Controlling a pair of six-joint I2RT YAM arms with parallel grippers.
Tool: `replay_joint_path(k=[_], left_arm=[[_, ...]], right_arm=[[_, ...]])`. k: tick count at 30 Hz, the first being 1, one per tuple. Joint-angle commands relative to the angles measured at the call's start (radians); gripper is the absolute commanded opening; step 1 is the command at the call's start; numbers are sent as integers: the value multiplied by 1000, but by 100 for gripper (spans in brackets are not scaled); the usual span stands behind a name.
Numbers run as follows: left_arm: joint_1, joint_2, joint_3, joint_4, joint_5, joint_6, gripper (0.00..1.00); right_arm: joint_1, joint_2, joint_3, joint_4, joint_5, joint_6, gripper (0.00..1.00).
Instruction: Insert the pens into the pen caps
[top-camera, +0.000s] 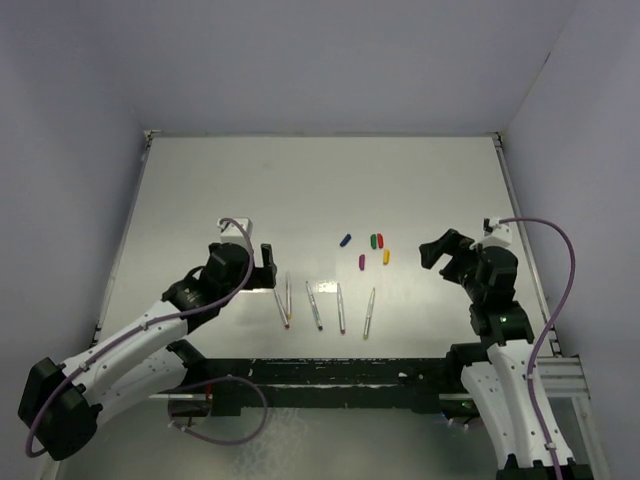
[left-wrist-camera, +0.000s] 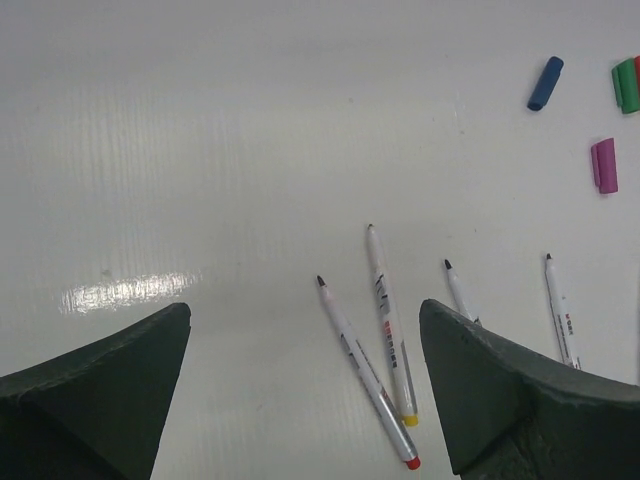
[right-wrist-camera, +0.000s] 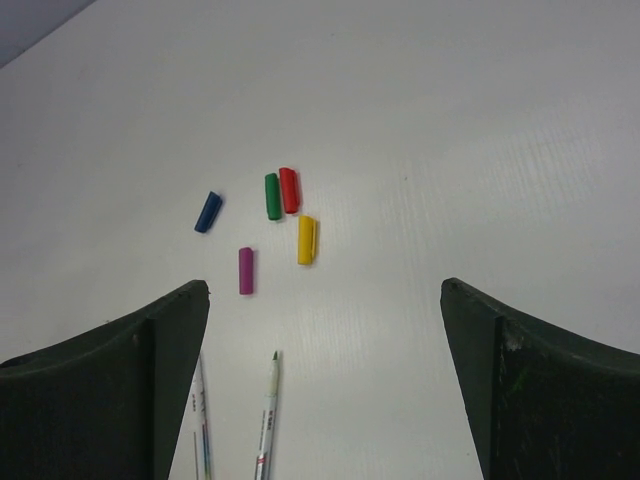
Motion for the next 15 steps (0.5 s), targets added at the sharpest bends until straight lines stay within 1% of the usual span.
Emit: replay_joint_path(k=[1, 6, 15], left_arm=[[-7, -27, 42, -118, 3, -67, 99], [-12, 50, 75, -222, -9, -153, 99], [-98, 166, 70, -232, -71, -208, 100]], right_arm=[[-4, -36, -21, 59, -34, 67, 100], [-4, -40, -56, 101, -59, 109, 100], [-4, -81, -29, 79, -98, 38, 100]])
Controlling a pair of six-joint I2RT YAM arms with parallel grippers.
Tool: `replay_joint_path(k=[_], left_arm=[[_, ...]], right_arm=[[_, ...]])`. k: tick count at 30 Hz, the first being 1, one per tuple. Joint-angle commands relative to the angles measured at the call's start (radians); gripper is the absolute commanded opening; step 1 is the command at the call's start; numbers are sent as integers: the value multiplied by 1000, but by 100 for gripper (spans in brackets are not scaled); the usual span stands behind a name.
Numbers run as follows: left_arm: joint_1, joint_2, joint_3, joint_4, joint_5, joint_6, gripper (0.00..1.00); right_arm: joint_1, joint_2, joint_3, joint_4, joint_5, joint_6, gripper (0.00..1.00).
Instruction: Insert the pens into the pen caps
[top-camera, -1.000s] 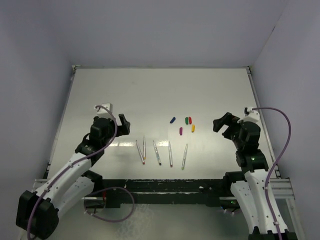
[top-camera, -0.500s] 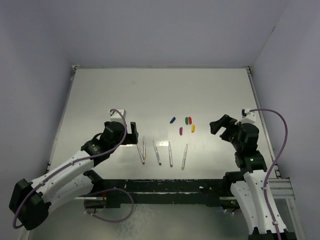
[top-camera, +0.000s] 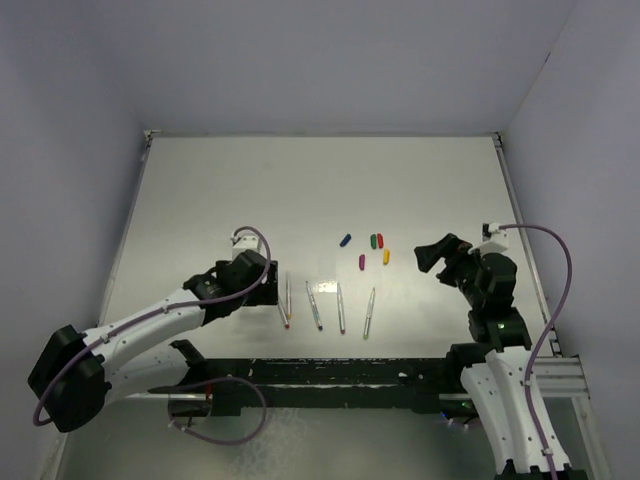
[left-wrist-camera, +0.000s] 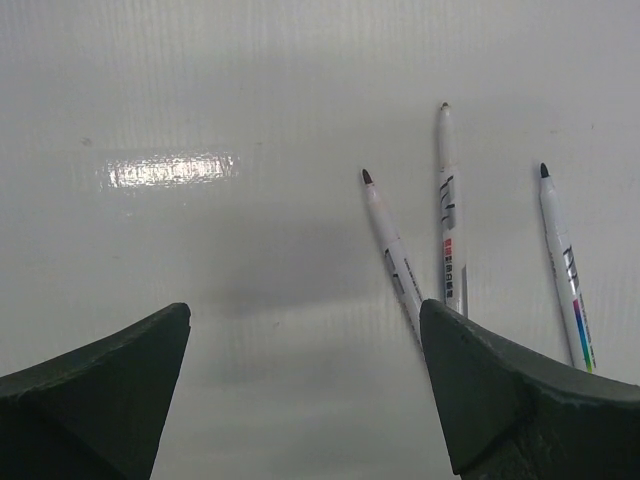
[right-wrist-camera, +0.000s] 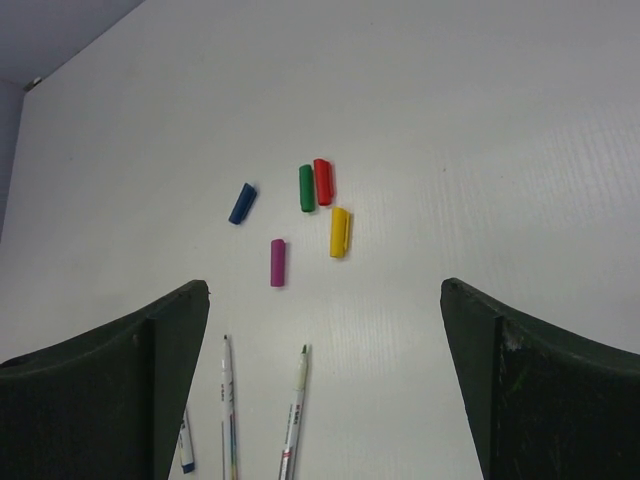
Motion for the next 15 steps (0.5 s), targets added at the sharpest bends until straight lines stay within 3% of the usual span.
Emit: replay_joint_path(k=[1, 9, 15], left_arm=[[-33, 45, 35, -6, -45, -58, 99], [-81, 130, 38, 7, -87, -109, 93], [-97, 143, 41, 56, -85, -116, 92]], right_arm=[[-4, -37, 43, 28, -26, -38, 100], [-4, -66, 66, -83, 60, -73, 100], [-4, -84, 65, -71, 77, -88, 100]])
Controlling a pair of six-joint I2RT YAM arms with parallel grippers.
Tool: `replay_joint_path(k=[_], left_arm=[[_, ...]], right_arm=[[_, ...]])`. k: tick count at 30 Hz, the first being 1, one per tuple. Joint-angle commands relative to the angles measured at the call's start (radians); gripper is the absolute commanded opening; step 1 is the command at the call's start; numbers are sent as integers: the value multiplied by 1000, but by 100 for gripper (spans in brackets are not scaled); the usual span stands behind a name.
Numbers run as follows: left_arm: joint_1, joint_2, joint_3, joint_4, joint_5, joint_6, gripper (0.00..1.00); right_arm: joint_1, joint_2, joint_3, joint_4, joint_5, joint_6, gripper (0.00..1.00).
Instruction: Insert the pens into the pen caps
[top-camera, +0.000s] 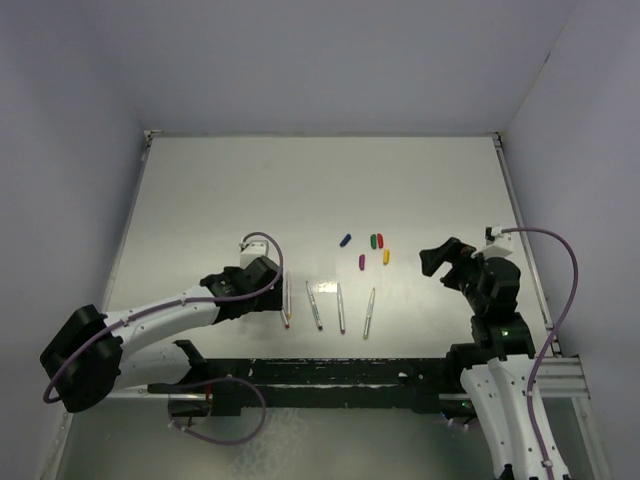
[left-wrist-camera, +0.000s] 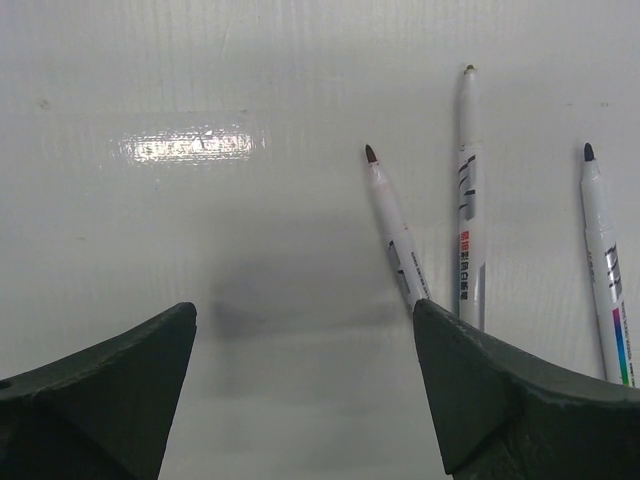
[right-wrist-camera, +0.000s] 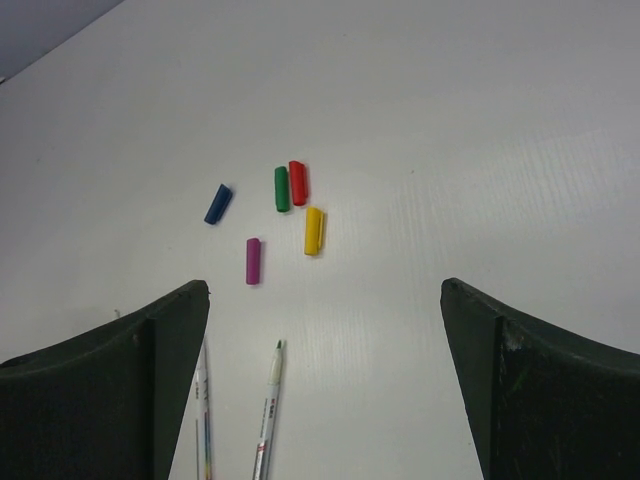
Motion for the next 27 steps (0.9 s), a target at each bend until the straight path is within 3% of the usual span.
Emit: replay_joint_path(k=[1, 7, 12, 21, 25, 27], left_arm=[[-15, 11, 42, 62, -27, -28, 92], [-23, 72, 51, 100, -32, -16, 96], [-27, 150, 73, 103, -60, -6, 91], [-54, 185, 76, 26, -30, -29, 60], [-66, 156, 58, -26, 1, -38, 54], [-67, 131, 47, -37, 28, -44, 47]], right_arm=[[-4, -14, 40, 18, 33, -29, 100], [-4, -12, 38, 36, 31, -25, 100], [-4, -18, 39, 35, 20, -20, 100], [-4, -26, 58, 14, 19, -10, 100], [-4, -33, 59, 9, 22, -4, 100], [-4, -34, 63, 7, 24, -4, 100]])
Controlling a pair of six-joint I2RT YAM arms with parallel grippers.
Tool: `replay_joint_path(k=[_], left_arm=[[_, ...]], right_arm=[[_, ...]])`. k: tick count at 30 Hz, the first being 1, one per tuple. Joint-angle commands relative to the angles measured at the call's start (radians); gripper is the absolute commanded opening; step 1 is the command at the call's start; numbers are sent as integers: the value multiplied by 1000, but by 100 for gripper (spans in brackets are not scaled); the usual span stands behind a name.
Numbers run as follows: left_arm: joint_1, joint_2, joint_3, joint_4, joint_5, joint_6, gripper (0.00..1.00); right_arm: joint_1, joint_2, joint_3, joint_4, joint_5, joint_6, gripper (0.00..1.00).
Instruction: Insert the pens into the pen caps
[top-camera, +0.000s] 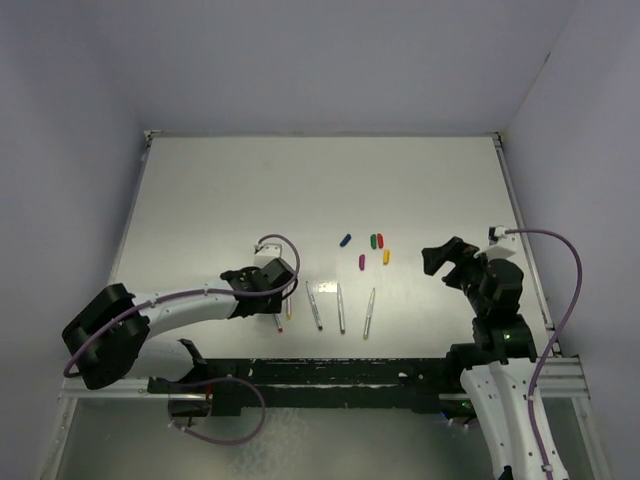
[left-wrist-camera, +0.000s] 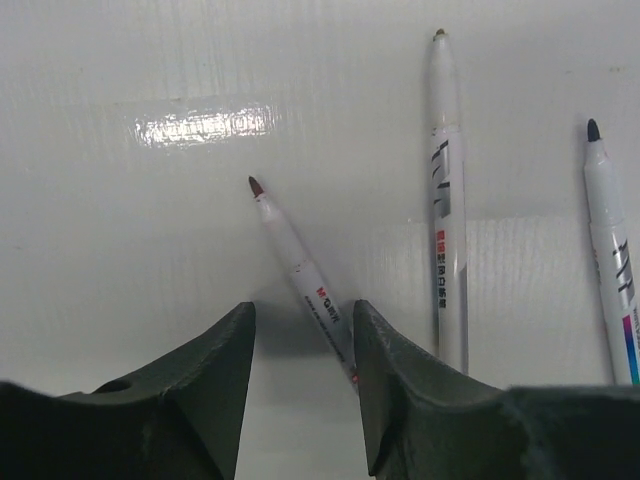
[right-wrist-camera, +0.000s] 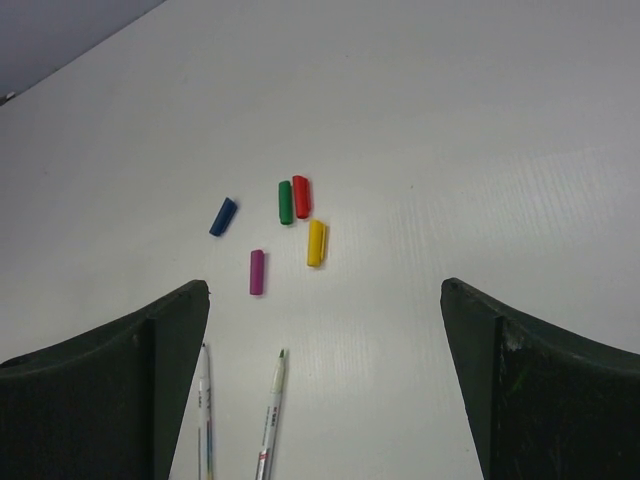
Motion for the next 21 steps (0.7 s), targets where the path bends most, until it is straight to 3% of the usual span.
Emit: replay_joint_path(k=[1, 3, 11, 21], left_arm=[[-10, -57, -16, -78, 54, -24, 41], [-12, -84, -26, -88, 67, -35, 29], [-13, -102, -35, -91, 67, -50, 14], [-13, -46, -6, -95, 74, -42, 35]], right_arm=[[-4, -12, 51, 7, 7, 6, 100], [-4, -9, 55, 7, 7, 6, 100], [-4, 14, 60, 19, -4, 7, 100], [-4, 58, 70, 5, -8, 2, 100]])
